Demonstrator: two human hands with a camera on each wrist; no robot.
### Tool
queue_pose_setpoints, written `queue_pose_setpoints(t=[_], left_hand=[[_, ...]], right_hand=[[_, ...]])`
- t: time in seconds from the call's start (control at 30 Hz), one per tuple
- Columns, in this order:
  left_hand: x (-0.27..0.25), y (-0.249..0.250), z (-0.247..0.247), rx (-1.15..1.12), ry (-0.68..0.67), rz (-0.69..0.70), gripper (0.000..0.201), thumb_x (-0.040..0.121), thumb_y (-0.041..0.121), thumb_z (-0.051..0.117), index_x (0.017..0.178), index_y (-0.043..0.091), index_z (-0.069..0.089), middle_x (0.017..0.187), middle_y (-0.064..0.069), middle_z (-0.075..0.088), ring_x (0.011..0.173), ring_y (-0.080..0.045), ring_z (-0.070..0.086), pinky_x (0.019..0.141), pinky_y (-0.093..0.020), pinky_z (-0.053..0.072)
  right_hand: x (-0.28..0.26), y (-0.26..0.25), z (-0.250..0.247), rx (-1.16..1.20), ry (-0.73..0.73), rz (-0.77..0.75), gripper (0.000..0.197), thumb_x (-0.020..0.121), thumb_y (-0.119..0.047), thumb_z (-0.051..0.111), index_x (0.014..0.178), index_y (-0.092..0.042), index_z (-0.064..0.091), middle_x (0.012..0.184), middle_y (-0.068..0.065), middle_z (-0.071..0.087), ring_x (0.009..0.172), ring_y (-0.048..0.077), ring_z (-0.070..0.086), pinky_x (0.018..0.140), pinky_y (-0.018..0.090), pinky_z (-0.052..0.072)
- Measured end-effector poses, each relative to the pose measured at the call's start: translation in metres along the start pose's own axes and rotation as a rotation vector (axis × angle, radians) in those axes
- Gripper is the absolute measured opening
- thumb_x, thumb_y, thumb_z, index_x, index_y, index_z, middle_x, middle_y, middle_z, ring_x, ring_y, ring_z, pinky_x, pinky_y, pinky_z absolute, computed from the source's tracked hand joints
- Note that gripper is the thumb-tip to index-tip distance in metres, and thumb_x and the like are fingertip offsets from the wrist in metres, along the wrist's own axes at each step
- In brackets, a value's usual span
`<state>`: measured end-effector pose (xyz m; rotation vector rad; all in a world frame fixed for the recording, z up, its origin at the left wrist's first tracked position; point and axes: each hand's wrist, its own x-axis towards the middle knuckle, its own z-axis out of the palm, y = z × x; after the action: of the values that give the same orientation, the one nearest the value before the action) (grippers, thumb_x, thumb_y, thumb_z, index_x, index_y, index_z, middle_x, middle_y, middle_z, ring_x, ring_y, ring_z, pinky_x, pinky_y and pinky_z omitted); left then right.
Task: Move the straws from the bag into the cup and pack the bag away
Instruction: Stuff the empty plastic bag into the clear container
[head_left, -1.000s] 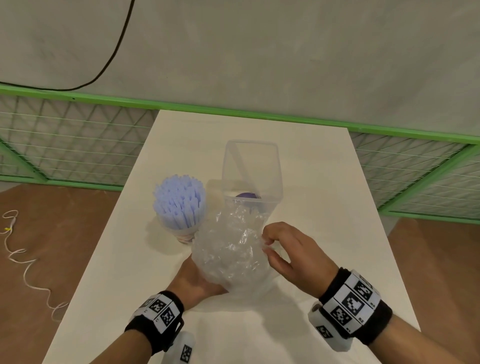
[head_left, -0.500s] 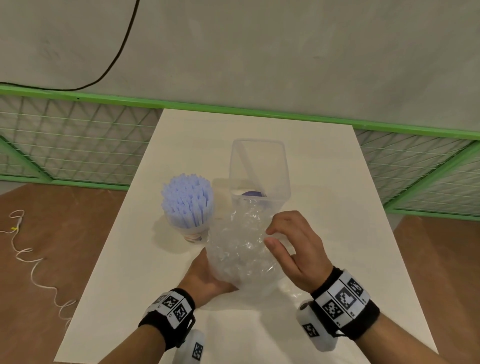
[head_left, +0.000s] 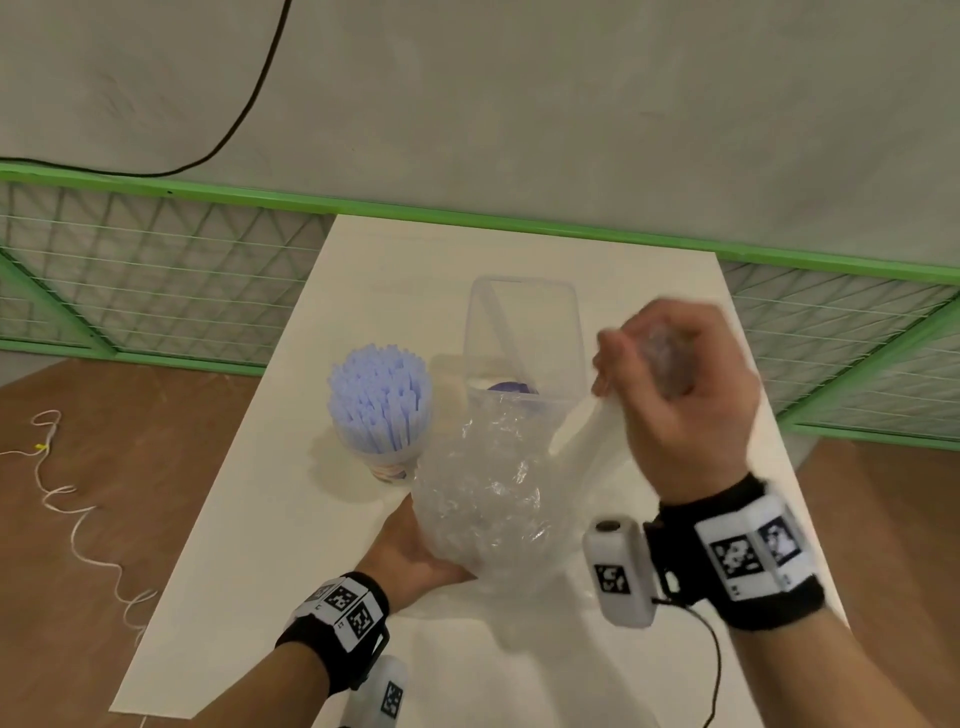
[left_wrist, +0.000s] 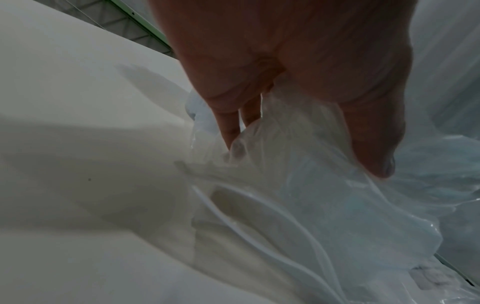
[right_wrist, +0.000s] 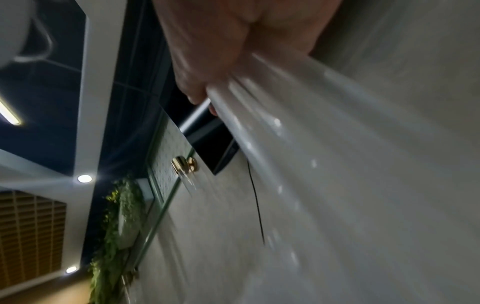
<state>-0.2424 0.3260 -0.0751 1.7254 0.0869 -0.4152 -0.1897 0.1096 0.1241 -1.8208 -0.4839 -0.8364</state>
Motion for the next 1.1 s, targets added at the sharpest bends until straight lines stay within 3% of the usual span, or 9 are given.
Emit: queue_pose_setpoints(t=[0.13, 0.3, 0.37, 0.53, 0.67, 0.73, 0.83, 0.97, 1.1], left_hand=[[-0.002, 0.001, -0.001, 0.043, 0.000, 0.018, 0.078, 0.048, 0.013, 0.098, 0.116, 0.017, 0.059, 0.106, 0.023, 0.069, 0.098, 0.006, 0.065, 0.078, -0.008, 0.048], [-0.003, -0.001, -0.002, 0.010, 0.020, -0.009, 0.082, 0.046, 0.016, 0.098, 0.119, 0.021, 0.060, 0.111, 0.011, 0.071, 0.105, -0.003, 0.066, 0.092, -0.026, 0.052], [-0.003, -0.001, -0.002, 0.001, 0.018, -0.007, 0.083, 0.047, 0.015, 0.097, 0.121, 0.021, 0.059, 0.113, 0.010, 0.071, 0.106, -0.003, 0.066, 0.094, -0.027, 0.051], [-0.002, -0.001, -0.002, 0.008, 0.022, -0.008, 0.089, 0.043, 0.024, 0.098, 0.122, 0.022, 0.058, 0.114, 0.010, 0.070, 0.109, -0.003, 0.064, 0.096, -0.028, 0.051], [-0.003, 0.001, -0.001, 0.013, 0.021, 0.004, 0.086, 0.048, 0.017, 0.097, 0.123, 0.024, 0.057, 0.113, 0.015, 0.070, 0.107, 0.002, 0.063, 0.092, -0.019, 0.050], [-0.003, 0.003, -0.001, 0.020, 0.012, 0.012, 0.087, 0.048, 0.019, 0.097, 0.125, 0.026, 0.055, 0.114, 0.018, 0.069, 0.108, 0.004, 0.062, 0.093, -0.017, 0.049], [-0.004, 0.004, -0.002, 0.023, 0.007, 0.016, 0.090, 0.049, 0.022, 0.097, 0.127, 0.026, 0.055, 0.115, 0.019, 0.068, 0.110, 0.005, 0.061, 0.091, -0.013, 0.048], [-0.006, 0.007, -0.001, 0.009, 0.028, 0.017, 0.088, 0.050, 0.013, 0.097, 0.126, 0.024, 0.055, 0.112, 0.015, 0.069, 0.107, 0.009, 0.060, 0.083, -0.006, 0.047], [-0.006, 0.010, -0.001, 0.012, 0.019, 0.030, 0.086, 0.050, 0.015, 0.097, 0.125, 0.022, 0.055, 0.112, 0.013, 0.068, 0.105, 0.011, 0.060, 0.082, -0.005, 0.046]], right_hand=[[0.067, -0.018, -0.023, 0.043, 0.088, -0.114, 0.013, 0.096, -0.016, 0.063, 0.101, -0.018, 0.051, 0.074, -0.001, 0.063, 0.054, 0.014, 0.066, 0.045, 0.034, 0.050], [0.147, -0.011, -0.031, 0.181, 0.251, -0.082, 0.035, 0.095, -0.026, 0.065, 0.107, 0.004, 0.055, 0.072, 0.009, 0.064, 0.054, 0.026, 0.065, 0.050, 0.034, 0.052], [0.163, -0.001, -0.015, 0.197, 0.231, -0.106, 0.021, 0.094, -0.016, 0.063, 0.105, -0.001, 0.052, 0.068, 0.001, 0.062, 0.052, 0.025, 0.064, 0.050, 0.034, 0.054], [0.155, 0.045, 0.040, 0.234, 0.011, 0.103, 0.016, 0.092, -0.008, 0.064, 0.091, -0.017, 0.051, 0.077, -0.008, 0.062, 0.057, 0.023, 0.062, 0.054, 0.047, 0.057], [0.129, 0.088, 0.069, -0.012, -0.268, 0.252, 0.010, 0.090, -0.028, 0.067, 0.089, -0.026, 0.057, 0.073, -0.004, 0.067, 0.067, 0.022, 0.068, 0.071, 0.045, 0.057], [0.116, 0.103, 0.073, -0.251, -0.519, 0.333, 0.026, 0.088, -0.044, 0.066, 0.106, -0.026, 0.061, 0.095, -0.006, 0.068, 0.085, 0.012, 0.064, 0.084, 0.031, 0.051], [0.103, 0.112, 0.070, -0.449, -0.858, 0.417, 0.056, 0.091, -0.061, 0.051, 0.138, -0.031, 0.045, 0.139, -0.004, 0.053, 0.121, 0.016, 0.051, 0.097, 0.027, 0.036], [0.095, 0.099, 0.047, -0.388, -0.774, 0.307, 0.031, 0.097, -0.018, 0.055, 0.127, -0.022, 0.056, 0.128, -0.002, 0.060, 0.110, 0.019, 0.059, 0.092, 0.027, 0.045], [0.061, 0.069, 0.009, -0.326, -0.929, 0.169, 0.042, 0.080, 0.004, 0.051, 0.111, -0.020, 0.065, 0.102, -0.004, 0.068, 0.088, 0.014, 0.065, 0.083, 0.034, 0.054]])
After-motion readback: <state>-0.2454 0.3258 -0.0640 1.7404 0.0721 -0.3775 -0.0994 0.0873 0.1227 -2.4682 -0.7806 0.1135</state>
